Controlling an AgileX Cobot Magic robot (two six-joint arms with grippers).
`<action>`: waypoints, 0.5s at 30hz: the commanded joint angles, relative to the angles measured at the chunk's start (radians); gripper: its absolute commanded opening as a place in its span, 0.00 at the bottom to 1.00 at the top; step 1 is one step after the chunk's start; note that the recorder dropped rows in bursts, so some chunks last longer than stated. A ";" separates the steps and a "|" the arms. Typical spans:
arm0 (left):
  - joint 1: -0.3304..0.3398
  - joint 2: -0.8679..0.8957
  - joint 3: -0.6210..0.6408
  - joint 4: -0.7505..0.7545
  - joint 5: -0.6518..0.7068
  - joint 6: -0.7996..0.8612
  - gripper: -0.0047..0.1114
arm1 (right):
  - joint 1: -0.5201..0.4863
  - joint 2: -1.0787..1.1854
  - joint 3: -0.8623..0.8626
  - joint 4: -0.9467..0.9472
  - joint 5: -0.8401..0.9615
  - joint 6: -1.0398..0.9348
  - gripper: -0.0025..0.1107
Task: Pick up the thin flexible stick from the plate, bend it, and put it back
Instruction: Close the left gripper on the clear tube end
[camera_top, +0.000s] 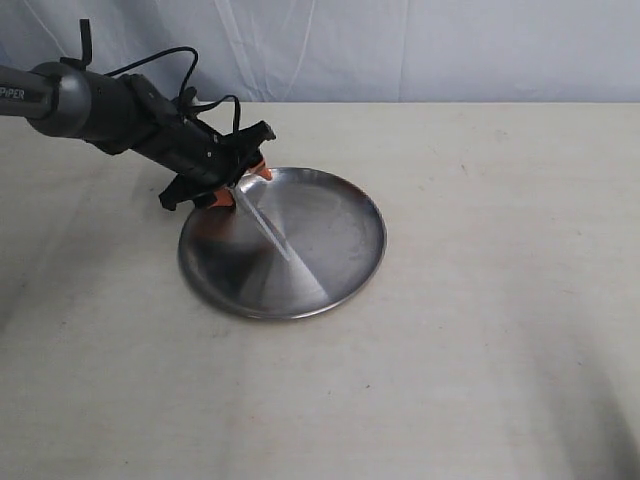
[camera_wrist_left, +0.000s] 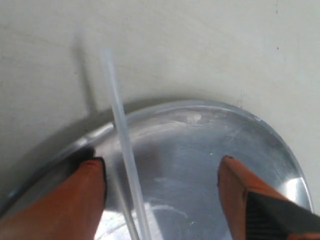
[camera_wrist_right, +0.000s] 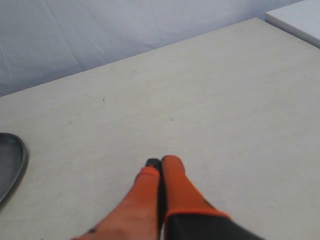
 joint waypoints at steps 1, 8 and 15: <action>0.000 0.021 0.004 0.012 0.009 0.008 0.56 | -0.004 -0.005 0.005 -0.001 -0.010 -0.003 0.01; 0.000 0.021 0.004 0.012 0.015 0.008 0.33 | -0.004 -0.005 0.005 -0.001 -0.010 -0.003 0.01; 0.000 0.021 0.004 0.012 0.033 0.008 0.24 | -0.004 -0.005 0.005 -0.001 -0.010 -0.003 0.01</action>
